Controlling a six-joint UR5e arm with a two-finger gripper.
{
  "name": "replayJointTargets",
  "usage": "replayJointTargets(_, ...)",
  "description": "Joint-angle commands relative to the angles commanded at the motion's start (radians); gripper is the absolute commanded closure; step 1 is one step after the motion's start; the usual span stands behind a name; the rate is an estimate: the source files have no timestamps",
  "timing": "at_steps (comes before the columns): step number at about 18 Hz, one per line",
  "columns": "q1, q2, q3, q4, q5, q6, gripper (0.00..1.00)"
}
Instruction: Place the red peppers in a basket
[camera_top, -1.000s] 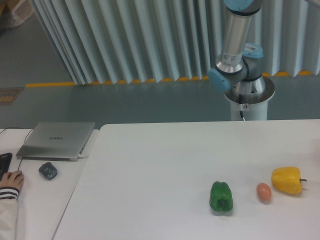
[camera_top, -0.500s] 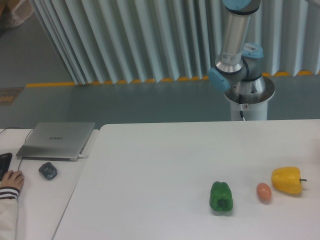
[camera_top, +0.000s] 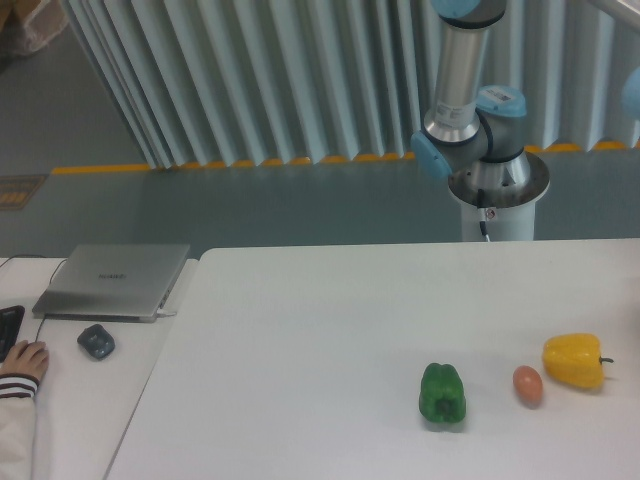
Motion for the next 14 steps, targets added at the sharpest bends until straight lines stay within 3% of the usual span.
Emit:
replayJointTargets(4,-0.078,0.006,-0.006,0.002,0.002,-0.124,0.00)
replayJointTargets(14,-0.154,0.000,-0.008,0.011,0.005,-0.289,0.00)
